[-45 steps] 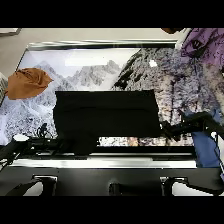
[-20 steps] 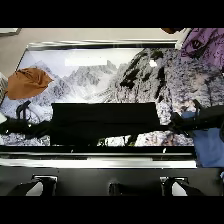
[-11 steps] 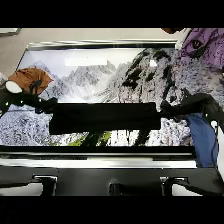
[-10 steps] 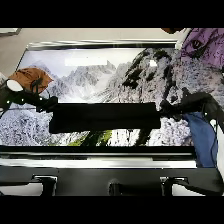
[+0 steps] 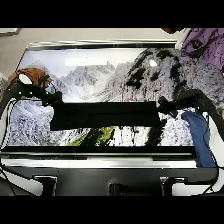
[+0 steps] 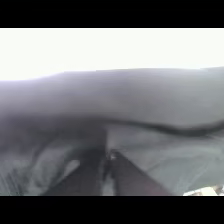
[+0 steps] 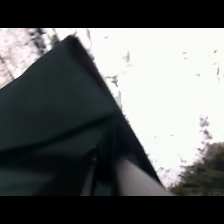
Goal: Fold the clothes and pants, and hang the long-sleeved shirts on hangers.
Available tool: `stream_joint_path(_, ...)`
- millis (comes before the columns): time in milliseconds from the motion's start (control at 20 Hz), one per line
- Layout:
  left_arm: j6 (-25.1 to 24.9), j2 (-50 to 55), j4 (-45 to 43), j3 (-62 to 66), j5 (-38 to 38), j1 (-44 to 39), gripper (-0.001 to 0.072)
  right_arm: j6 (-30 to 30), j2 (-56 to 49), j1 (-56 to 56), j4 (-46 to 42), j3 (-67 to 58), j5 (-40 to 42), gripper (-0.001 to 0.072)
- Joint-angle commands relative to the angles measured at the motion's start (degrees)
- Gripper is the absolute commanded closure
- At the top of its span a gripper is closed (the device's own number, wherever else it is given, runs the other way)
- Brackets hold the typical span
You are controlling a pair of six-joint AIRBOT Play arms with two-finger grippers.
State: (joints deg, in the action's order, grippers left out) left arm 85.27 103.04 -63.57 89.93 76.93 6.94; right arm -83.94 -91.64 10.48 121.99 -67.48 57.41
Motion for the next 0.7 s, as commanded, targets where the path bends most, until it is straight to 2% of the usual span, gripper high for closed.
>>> stream_joint_path(0,0.92,1.18,0.11,1.79,-0.2,0.2,0.04,-0.35,-1.57,0.72,1.4,-2.38,3.45,0.0381)
stream_joint_path(50,1.81,0.96,0.07,2.95,0.11,0.48,0.0347,-0.81,-1.57,1.84,0.94,-4.46,6.23,0.0323)
stream_joint_path(100,2.45,0.5,-0.09,4.31,0.22,0.79,0.0298,-0.87,-1.57,3.45,0.46,-6.38,8.26,0.0298)
stream_joint_path(200,2.84,-0.98,-0.11,6.34,0.17,1.51,0.0298,-1.51,-1.62,7.54,1.01,-7.61,10.21,0.0287)
stream_joint_path(250,2.82,-1.79,-0.13,7.06,0.17,1.79,0.0298,-2.84,-2.25,9.49,1.4,-7.61,11.98,0.0255)
stream_joint_path(400,2.84,-3.43,-0.11,7.76,0.22,1.97,0.0298,-10.16,-6.64,12.13,6.54,-7.58,18.29,0.01)
stream_joint_path(500,2.84,-3.74,-0.11,7.76,1.14,1.9,0.0298,-13.38,-9.25,12.04,11.39,-7.5,19.43,0.01)
stream_joint_path(650,2.84,-3.74,-0.11,7.76,2.21,1.9,0.0298,-15.39,-11.34,12.04,16.63,-7.5,16.96,0.01)
